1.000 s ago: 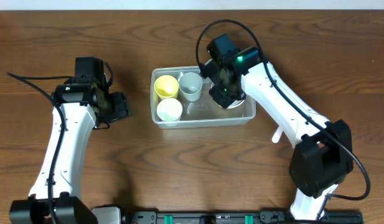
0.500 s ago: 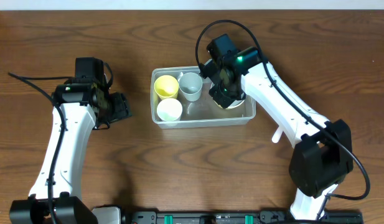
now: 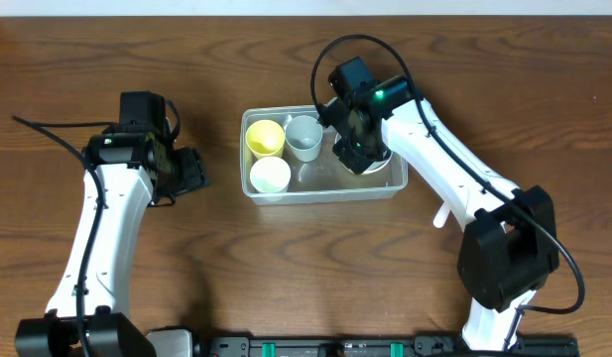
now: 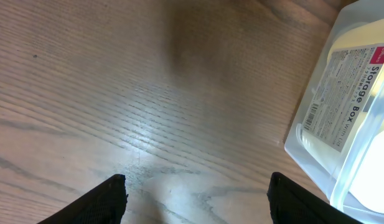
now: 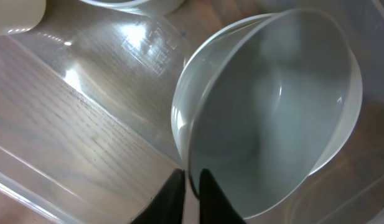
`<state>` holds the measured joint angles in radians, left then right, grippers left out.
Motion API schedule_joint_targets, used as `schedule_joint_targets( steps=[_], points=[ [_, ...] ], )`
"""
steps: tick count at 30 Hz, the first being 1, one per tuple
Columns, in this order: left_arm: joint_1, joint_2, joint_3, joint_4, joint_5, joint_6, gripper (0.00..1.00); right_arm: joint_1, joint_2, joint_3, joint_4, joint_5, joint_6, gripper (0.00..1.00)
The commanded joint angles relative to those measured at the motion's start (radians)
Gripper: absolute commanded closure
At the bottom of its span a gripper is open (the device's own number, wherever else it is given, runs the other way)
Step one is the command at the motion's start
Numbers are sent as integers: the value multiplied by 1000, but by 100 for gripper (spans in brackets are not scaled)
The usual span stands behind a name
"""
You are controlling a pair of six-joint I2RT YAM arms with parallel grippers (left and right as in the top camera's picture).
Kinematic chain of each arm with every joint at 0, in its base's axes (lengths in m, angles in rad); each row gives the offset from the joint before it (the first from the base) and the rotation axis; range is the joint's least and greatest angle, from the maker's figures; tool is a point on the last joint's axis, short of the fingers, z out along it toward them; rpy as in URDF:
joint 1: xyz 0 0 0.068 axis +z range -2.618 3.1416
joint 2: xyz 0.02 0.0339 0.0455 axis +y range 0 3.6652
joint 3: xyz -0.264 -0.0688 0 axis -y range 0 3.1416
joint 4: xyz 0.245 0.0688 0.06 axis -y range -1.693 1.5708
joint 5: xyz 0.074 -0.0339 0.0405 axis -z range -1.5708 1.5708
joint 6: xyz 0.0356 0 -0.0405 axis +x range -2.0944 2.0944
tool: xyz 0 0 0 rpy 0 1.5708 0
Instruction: Pack container
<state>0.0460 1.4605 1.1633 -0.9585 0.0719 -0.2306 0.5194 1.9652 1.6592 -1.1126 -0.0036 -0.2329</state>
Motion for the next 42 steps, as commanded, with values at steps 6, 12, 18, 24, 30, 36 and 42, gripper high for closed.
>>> schedule_joint_targets(
  steps=[6,12,18,24,30,36,42],
  points=[
    [6,2,22,-2,-4,13,27,-4,14,-5,11,39,-8,99],
    [6,2,22,-3,-4,13,27,-3,13,-1,21,92,-8,99],
    [6,2,22,-2,-5,13,26,-3,-14,45,17,133,-12,99],
    [6,2,22,-2,-4,13,27,-2,-53,89,-9,161,-37,99],
    [6,2,22,-2,-5,13,27,-2,-63,94,-37,161,-78,98],
    [6,2,22,-2,-5,13,27,-2,-63,94,-59,161,-109,97],
    [6,2,22,-2,-4,13,27,-2,-63,94,-83,161,-131,96]
  ],
)
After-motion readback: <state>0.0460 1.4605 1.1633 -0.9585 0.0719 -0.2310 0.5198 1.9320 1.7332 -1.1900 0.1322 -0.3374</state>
